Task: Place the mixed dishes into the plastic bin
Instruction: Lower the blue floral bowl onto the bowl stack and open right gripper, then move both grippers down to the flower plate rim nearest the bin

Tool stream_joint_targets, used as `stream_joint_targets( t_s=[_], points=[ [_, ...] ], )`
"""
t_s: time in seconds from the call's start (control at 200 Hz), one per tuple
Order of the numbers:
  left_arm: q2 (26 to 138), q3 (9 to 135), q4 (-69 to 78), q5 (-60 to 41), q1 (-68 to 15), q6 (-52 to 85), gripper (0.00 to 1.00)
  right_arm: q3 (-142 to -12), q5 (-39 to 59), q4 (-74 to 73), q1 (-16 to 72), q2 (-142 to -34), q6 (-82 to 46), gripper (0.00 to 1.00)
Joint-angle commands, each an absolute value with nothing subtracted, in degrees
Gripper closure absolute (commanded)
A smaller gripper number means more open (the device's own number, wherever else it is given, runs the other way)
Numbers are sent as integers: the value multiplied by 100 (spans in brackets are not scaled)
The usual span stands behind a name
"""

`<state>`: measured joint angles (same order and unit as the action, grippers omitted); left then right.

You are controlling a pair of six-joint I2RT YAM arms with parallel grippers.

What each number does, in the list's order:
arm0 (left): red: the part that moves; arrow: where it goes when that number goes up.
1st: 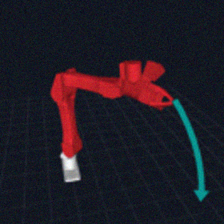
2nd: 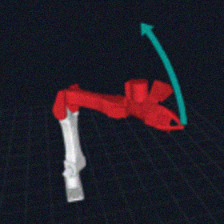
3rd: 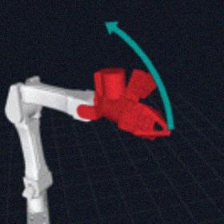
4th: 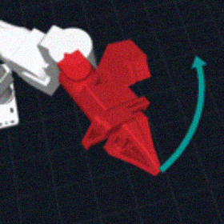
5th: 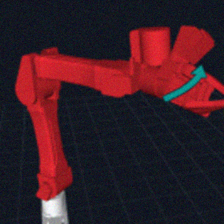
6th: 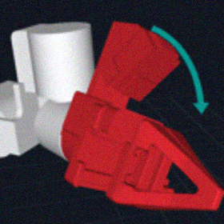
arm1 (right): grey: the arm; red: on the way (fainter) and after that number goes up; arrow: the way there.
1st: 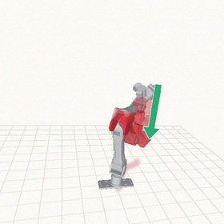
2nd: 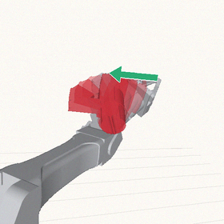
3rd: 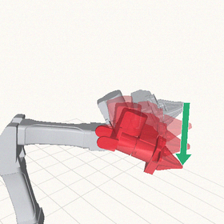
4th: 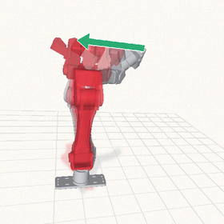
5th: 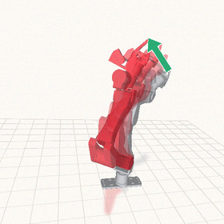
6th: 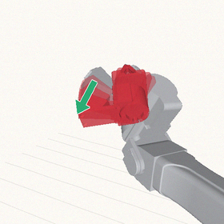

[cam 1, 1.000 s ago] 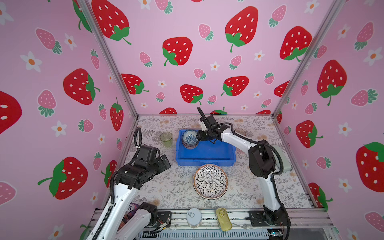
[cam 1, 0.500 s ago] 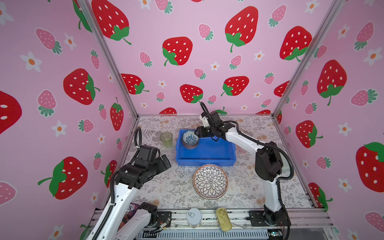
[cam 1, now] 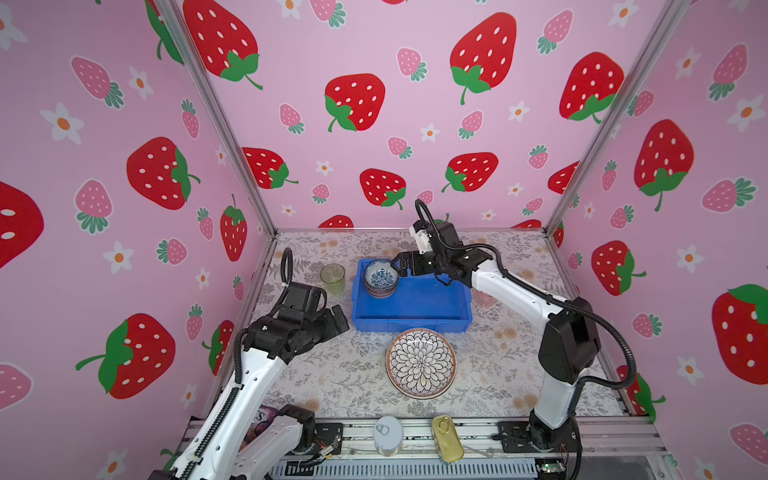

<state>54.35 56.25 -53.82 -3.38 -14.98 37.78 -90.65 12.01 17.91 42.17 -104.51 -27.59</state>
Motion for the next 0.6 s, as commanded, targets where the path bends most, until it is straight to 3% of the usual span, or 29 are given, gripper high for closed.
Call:
stream_joint_targets(
  t_s=[0.0,0.34,0.595],
  points=[
    [5563,5519,-5130,-1029,-1485,3415,1,-8719,1020,1742,4171,-10029,-2650,1],
    [5531,5146,-4853,-1121,-1994,3519,1,-7226,1043,1342,3986,-8923,-2615,1],
    [5526,4484,-3682,-617,-3287,4401,1,-6098,914,1709,3973,-7711,-2683,1]
  ],
)
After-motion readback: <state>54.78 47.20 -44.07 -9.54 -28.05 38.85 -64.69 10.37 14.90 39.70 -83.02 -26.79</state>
